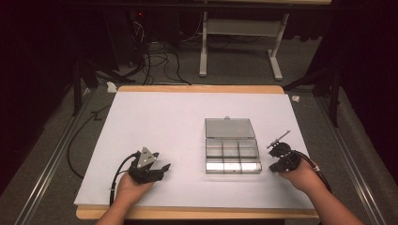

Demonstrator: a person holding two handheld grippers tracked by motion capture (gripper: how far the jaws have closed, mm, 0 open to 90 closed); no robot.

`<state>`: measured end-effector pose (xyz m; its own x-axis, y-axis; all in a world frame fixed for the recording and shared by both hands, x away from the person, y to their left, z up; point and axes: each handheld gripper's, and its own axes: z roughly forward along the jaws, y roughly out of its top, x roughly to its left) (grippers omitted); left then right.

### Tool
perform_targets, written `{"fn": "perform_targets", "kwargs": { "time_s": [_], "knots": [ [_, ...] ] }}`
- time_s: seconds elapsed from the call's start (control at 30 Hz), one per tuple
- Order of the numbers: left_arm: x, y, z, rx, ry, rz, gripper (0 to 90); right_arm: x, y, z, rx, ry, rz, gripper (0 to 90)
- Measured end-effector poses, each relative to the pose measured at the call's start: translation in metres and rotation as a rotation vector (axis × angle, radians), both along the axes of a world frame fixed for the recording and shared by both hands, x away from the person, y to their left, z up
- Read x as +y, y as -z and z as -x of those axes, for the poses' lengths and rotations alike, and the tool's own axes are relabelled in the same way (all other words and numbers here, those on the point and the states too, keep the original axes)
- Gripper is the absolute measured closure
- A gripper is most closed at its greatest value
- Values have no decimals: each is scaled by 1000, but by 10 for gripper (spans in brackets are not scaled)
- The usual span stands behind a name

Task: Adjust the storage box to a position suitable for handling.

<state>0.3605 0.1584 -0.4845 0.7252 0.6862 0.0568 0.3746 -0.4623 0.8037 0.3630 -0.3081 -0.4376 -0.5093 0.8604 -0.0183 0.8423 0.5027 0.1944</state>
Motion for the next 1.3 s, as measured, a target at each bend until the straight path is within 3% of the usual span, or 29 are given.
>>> {"fn": "perform_targets", "kwargs": {
  "time_s": [0.4,0.7,0.73,0.77,1.3],
  "knots": [
    [0,0,0,0,1,-3,358,3,-25,1,-29,-13,-27,867],
    [-1,0,0,0,1,-4,359,14,-42,3,-24,-42,-39,867],
    [-1,0,0,0,1,-4,359,17,-45,4,-15,-21,-41,866],
    [-1,0,0,0,1,-5,359,17,-46,3,-26,-50,-40,867],
    [0,0,0,1,4,-4,358,49,-57,-3,-29,-127,-45,867]
  ]
}}
